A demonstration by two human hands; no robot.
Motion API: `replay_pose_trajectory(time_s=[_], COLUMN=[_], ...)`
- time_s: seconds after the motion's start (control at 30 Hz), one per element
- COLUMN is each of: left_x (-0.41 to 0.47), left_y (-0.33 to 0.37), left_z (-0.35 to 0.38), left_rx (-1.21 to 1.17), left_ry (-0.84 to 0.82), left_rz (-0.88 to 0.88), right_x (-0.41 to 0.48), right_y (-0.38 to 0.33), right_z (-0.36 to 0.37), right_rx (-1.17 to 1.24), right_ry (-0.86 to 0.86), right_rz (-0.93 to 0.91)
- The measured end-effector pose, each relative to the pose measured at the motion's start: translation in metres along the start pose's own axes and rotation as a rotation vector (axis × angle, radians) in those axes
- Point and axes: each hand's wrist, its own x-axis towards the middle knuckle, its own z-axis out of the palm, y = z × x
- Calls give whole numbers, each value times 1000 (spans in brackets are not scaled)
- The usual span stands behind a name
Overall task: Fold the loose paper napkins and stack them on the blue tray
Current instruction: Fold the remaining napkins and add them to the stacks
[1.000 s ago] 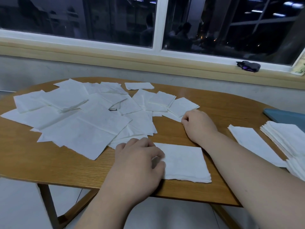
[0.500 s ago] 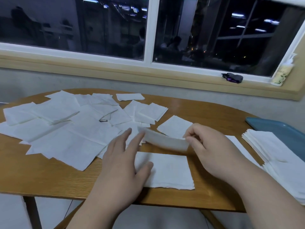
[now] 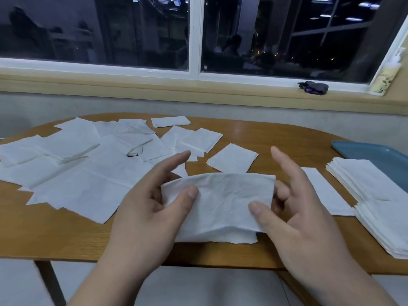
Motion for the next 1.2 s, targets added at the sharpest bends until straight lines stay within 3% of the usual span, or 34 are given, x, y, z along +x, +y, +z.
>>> replay_pose_trajectory(time_s=[0.27,0.57,0.73,1.2], left_x=[5,7,9,17], left_y=[4,-17,-24,-39], left_z=[2,-6,-3,-2], left_rx=[136,82,232,485], left_ry=[-5,-168,-112,-230], left_rz=[-137,-223,-187,-104], right_x=[3,8,9,12], right_y=[18,31,33,42], right_z=[15,19,19,30], right_rx=[47,81,76,-259], right_ry=[35,39,29,37], right_rz=[-113,84,127,52])
